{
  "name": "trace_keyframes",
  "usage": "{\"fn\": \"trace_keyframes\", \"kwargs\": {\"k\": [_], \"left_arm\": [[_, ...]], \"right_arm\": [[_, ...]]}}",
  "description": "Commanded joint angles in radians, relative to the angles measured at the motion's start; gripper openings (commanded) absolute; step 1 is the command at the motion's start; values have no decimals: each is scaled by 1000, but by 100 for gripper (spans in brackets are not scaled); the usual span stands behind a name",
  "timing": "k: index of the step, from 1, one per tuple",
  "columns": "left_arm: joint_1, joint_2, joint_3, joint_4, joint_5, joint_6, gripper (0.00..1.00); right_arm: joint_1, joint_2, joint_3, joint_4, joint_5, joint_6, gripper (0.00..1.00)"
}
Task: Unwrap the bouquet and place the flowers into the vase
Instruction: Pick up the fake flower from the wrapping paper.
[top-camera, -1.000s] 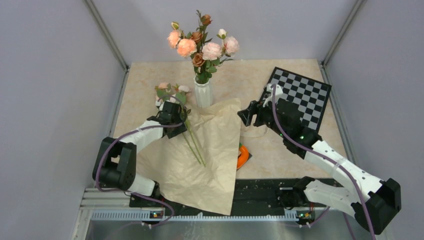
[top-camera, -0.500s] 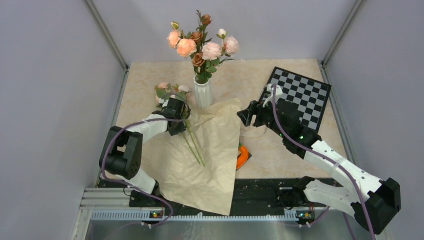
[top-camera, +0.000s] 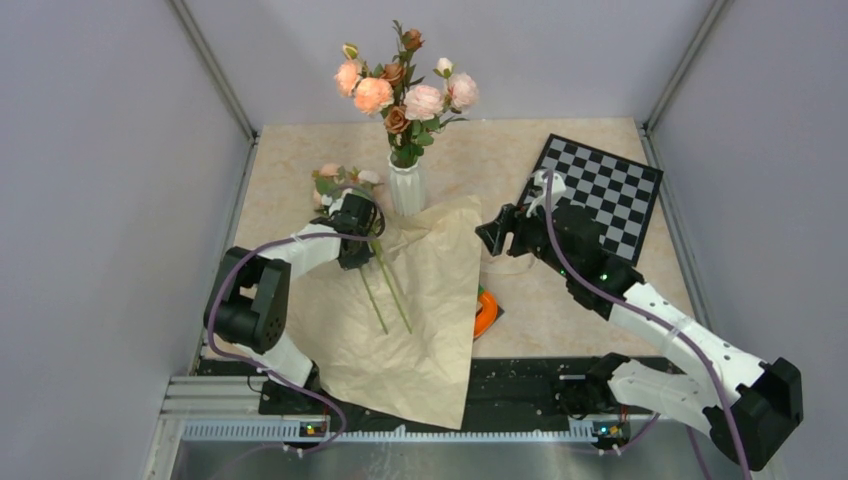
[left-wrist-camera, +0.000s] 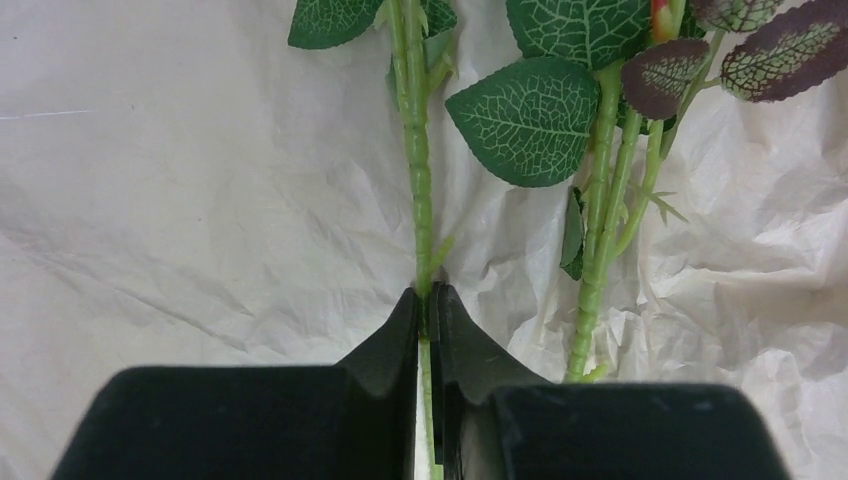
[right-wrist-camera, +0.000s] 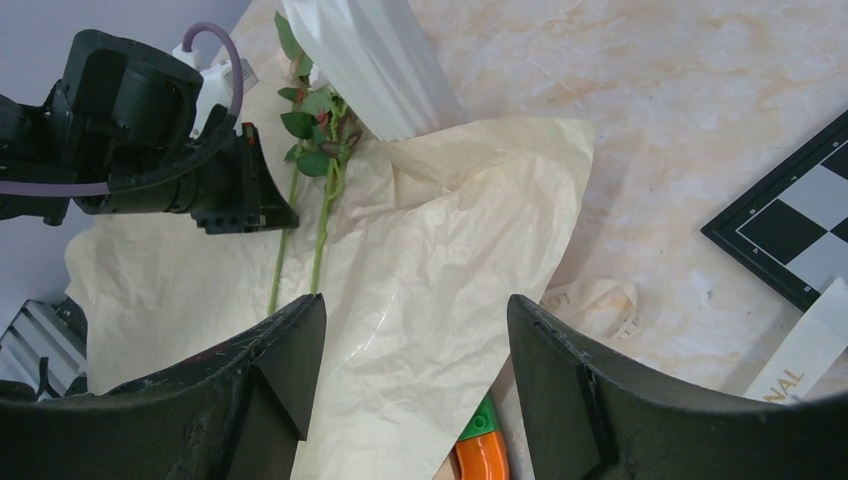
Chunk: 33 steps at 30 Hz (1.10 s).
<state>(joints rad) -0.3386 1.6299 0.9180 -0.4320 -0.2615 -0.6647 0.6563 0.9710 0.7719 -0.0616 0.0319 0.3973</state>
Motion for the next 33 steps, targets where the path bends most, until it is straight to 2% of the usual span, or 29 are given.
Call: {"fn": "trace_keyframes", "kwargs": {"k": [1, 3, 8, 18, 26, 33], "left_arm": [[-5, -9, -17, -2, -8, -36, 4], [-5, -25, -27, -1, -18, -48, 0], [-5, -88, -65, 19, -45, -79, 0], [-3, -303, -147, 19, -183, -143, 0], [-3, -475, -189, 22, -231, -146, 0], [-3, -698, -255, 148, -114, -49, 0]], "right_arm": [[-11, -41, -3, 11, 12, 5, 68], [-11, -46, -5, 8, 19, 7, 68], [-11, -55, -6, 0, 29, 8, 68], [-11, -80, -13, -11, 59, 14, 68], [-11, -79, -19, -6, 63, 25, 68], [-11, -83, -33, 35, 25, 33, 68]]}}
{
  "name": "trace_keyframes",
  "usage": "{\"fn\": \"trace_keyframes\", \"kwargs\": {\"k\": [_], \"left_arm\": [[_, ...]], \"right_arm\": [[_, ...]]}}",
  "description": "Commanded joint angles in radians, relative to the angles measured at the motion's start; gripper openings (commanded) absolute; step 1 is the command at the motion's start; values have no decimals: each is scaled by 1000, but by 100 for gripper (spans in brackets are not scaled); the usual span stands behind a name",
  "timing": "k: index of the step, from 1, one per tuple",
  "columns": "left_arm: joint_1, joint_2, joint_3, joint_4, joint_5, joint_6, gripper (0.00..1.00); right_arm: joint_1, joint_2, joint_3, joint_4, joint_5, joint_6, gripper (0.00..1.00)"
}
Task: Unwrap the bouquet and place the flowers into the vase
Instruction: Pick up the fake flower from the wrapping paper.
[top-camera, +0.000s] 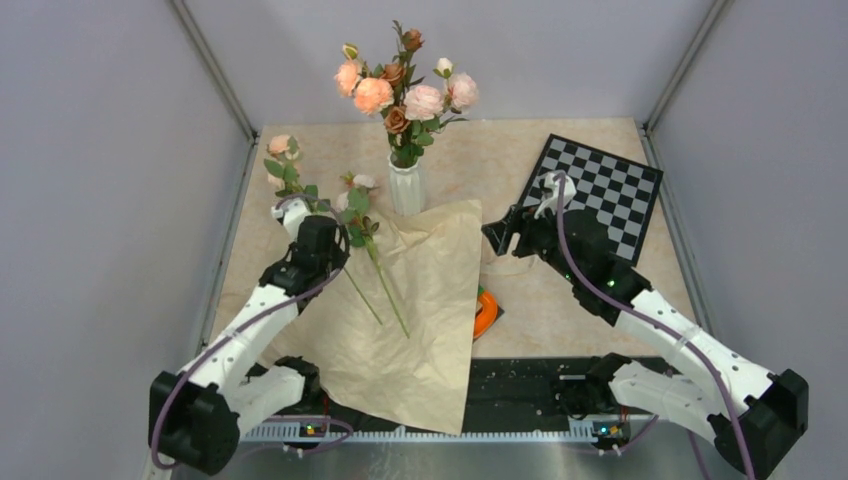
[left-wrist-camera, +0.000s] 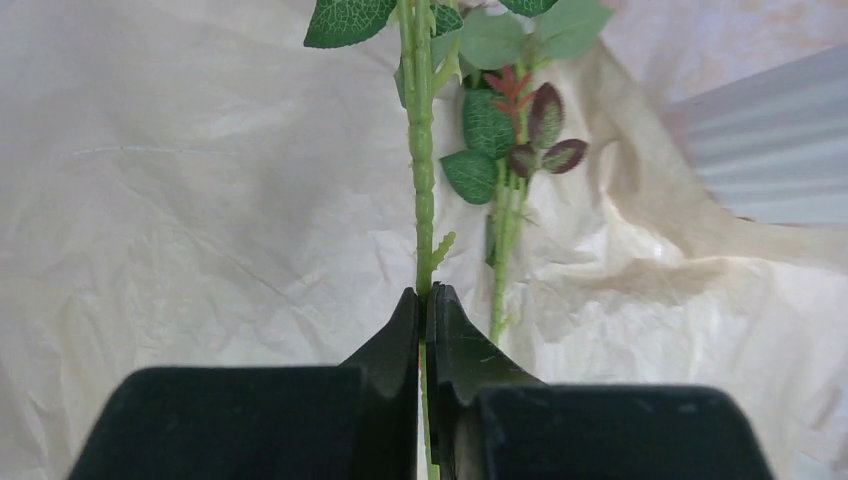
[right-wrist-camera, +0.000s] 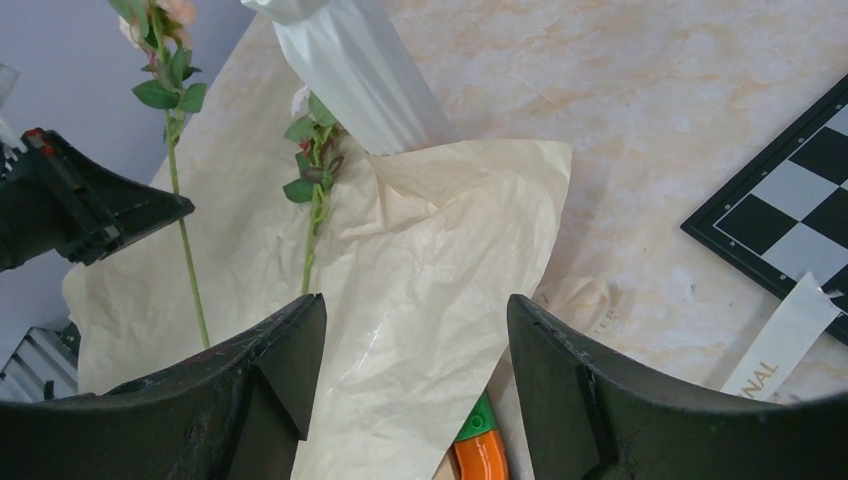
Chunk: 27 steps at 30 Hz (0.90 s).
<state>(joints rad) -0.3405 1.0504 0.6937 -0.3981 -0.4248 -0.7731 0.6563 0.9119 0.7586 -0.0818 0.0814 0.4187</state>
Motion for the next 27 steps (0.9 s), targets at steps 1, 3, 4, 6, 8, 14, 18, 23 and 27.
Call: {"fn": "trace_keyframes", "kwargs": {"k": [1, 3, 4, 6, 8, 14, 18, 23, 27], "left_arm": [[-1, -149, -38, 126, 63, 70, 0], [-1, -205, -47, 140, 95, 85, 0], [-2, -233, -53, 147, 115, 97, 0], [-2, -285, -62, 170, 172, 124, 0], [-3, -336, -76, 210, 258, 159, 0], [-16, -446, -102, 338, 559, 235, 0], [-55, -429, -67, 387, 682, 191, 0], [-162, -412, -24, 493, 724, 152, 0], [-252, -392, 11, 547, 725, 147, 0]], "right_arm": [[-11, -25, -24, 72, -42, 13, 68], [-10, -27, -41, 121, -75, 22, 69], [-10, -26, -46, 143, -100, 25, 69], [-11, -22, -53, 184, -150, 32, 71], [-11, -10, -52, 222, -208, 30, 73], [-11, 54, -30, 358, -470, 45, 78], [-11, 106, 1, 413, -595, 89, 79], [-9, 179, 73, 451, -725, 170, 79], [-9, 210, 94, 521, -759, 247, 79]]}}
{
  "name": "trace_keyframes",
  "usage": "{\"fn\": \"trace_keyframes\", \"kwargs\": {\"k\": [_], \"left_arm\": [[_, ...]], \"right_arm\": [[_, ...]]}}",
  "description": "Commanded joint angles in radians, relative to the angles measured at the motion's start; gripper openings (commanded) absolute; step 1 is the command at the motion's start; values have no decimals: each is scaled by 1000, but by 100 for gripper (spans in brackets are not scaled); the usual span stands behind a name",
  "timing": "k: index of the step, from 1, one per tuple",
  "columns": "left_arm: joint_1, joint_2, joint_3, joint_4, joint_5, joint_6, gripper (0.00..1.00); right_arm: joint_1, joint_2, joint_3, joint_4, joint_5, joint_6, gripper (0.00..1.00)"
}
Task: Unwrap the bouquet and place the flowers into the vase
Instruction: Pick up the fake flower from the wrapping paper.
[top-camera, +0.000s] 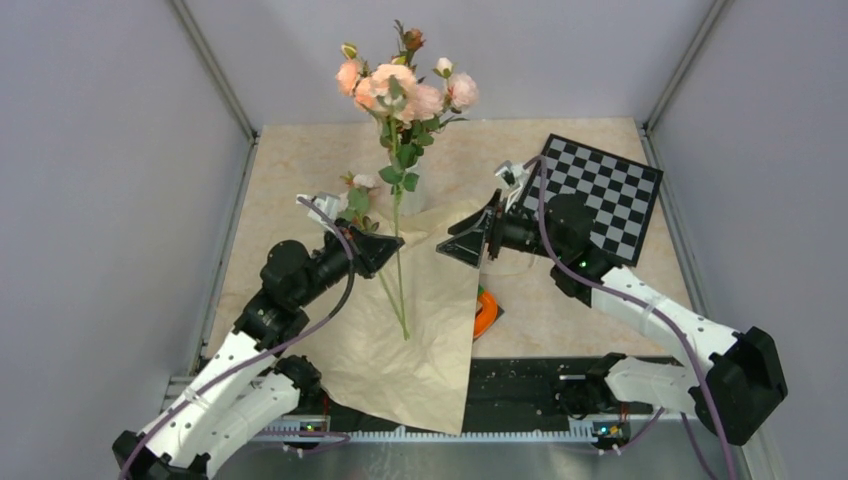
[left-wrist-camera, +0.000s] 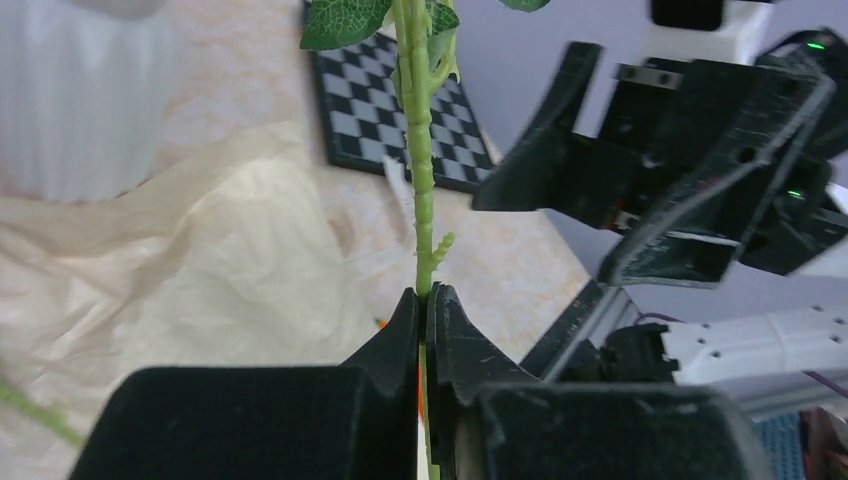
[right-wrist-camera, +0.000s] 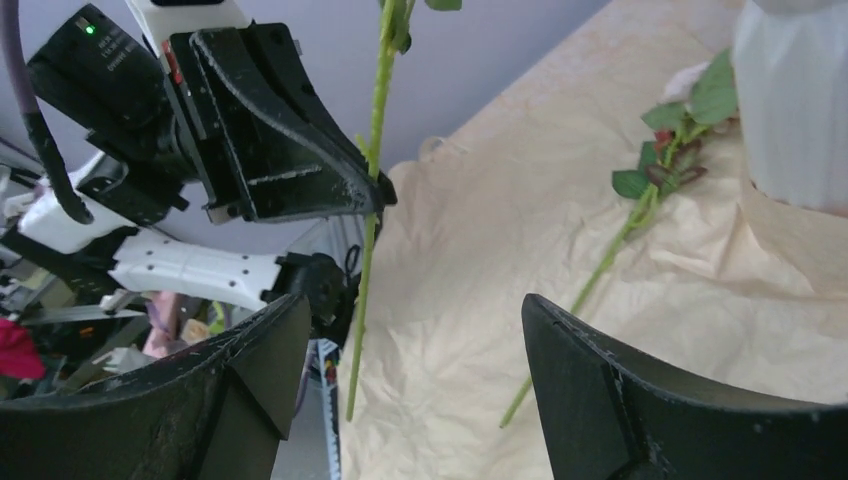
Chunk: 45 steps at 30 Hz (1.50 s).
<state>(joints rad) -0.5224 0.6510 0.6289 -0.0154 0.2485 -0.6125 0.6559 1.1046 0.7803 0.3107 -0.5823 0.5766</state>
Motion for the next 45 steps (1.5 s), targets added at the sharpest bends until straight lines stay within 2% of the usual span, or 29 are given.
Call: {"fn": "trace_keyframes", "kwargs": {"k": [1, 12, 18, 26, 34, 45], "left_arm": [[-92, 14, 81, 182, 54, -18, 0], [-245, 99, 108, 290, 73, -23, 0], [-273, 120, 110, 297, 73, -16, 0], [-284, 126, 109, 292, 67, 1, 0], [-285, 131, 115, 270, 73, 6, 0], [-285, 140, 129, 230, 55, 26, 0]], "right_arm": [[-9, 25, 85, 131, -95, 97, 79], [-9, 86, 181, 262, -113, 220, 76], [-9, 100, 195, 326, -102, 251, 74], [-8, 112, 213, 370, -76, 271, 64], [-9, 118, 204, 394, -62, 282, 36], [-9, 112, 198, 372, -39, 264, 6]]}}
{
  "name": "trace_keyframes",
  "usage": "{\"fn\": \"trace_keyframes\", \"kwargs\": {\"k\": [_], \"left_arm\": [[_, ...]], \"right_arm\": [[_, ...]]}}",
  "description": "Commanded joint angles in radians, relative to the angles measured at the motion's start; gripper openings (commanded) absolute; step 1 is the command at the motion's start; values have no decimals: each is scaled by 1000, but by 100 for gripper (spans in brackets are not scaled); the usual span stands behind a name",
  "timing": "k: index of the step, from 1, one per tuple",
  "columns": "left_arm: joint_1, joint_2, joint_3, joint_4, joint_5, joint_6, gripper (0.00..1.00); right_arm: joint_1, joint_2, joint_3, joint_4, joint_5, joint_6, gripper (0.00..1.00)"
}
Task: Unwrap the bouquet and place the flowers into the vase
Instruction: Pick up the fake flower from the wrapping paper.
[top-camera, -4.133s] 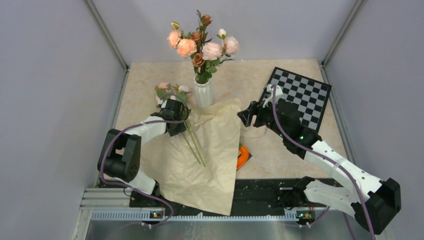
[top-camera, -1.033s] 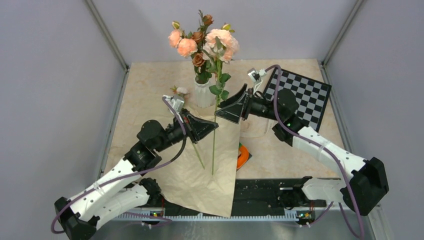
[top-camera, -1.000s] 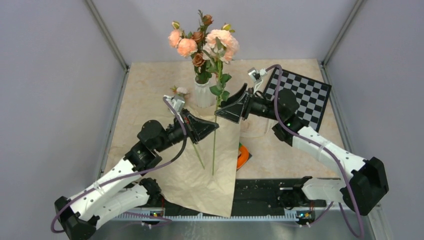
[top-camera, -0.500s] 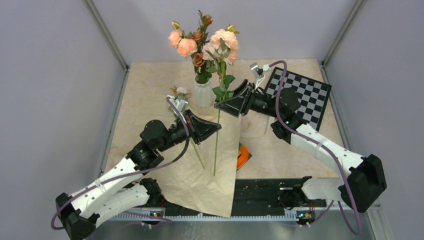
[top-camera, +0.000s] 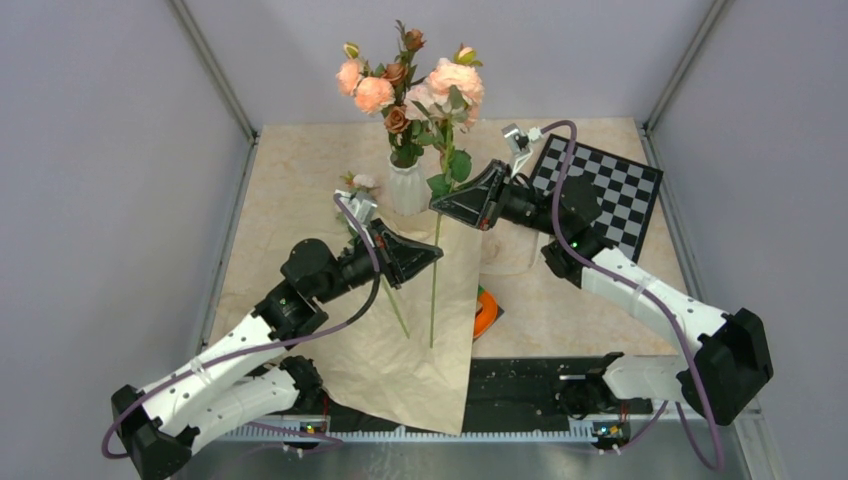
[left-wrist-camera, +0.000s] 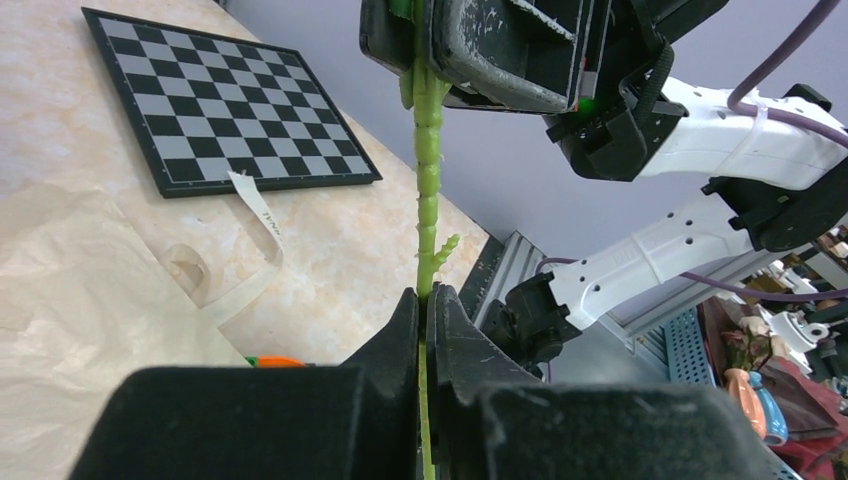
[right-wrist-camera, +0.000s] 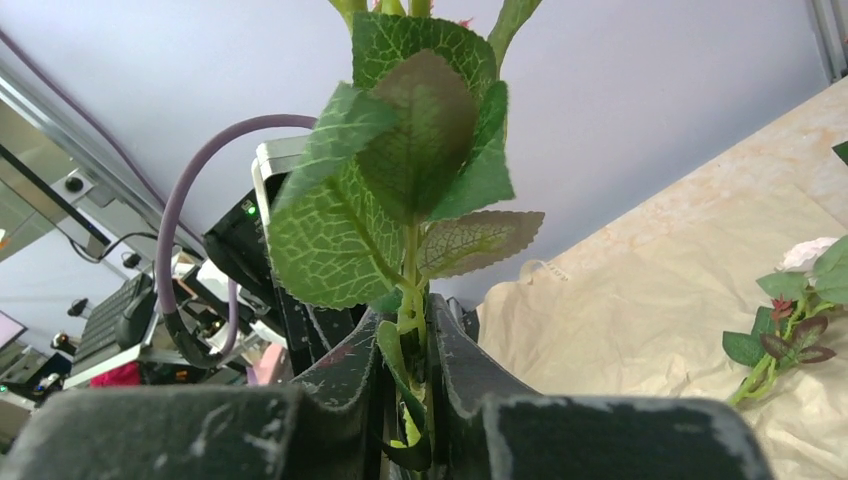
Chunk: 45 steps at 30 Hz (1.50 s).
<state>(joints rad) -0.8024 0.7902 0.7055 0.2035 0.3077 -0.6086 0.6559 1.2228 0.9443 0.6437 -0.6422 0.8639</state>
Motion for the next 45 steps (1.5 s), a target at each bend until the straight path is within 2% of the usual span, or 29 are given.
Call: {"fn": "trace_keyframes", "kwargs": {"k": [1, 2, 7, 8, 10, 14, 15, 16, 21, 24, 26, 29, 36, 40, 45], "left_arm": [[-5, 1, 56, -1, -14, 26, 0], [-5, 1, 58, -14, -25, 32, 0], [-6, -3, 59, -50, -82, 38, 0], [-5, -5, 56, -51, -99, 38, 4], [-5, -8, 54, -62, -129, 45, 24], [-3, -18, 77, -155, -211, 79, 85], [-3, -17, 94, -192, -240, 99, 95], [-4, -19, 113, -248, -268, 118, 98], [19, -13, 218, -484, -464, 185, 99], [91, 7, 279, -613, -461, 235, 99], [192, 18, 303, -662, -399, 243, 99], [357, 17, 308, -688, -259, 251, 99], [557, 95, 327, -742, -243, 300, 99], [640, 120, 309, -725, -286, 297, 99], [669, 90, 279, -685, -471, 345, 99]], "right_arm": [[-9, -9, 33, 33, 27, -29, 3], [-9, -13, 30, 26, 34, -36, 0], [-9, -43, 17, -23, 82, -91, 0], [-9, -50, 14, -36, 94, -105, 0], [-9, -69, 9, -63, 116, -133, 0], [-9, -101, 6, -129, 162, -197, 0], [-9, -110, 7, -146, 173, -213, 0], [-9, -119, 8, -165, 186, -232, 0], [-8, -164, 25, -262, 248, -322, 0], [-7, -180, 48, -317, 288, -384, 0], [-6, -182, 70, -349, 308, -411, 0], [0, -184, 97, -356, 311, -427, 0], [77, -151, 194, -418, 396, -526, 0], [120, -99, 279, -464, 420, -565, 0], [133, -25, 393, -494, 461, -635, 0]]}}
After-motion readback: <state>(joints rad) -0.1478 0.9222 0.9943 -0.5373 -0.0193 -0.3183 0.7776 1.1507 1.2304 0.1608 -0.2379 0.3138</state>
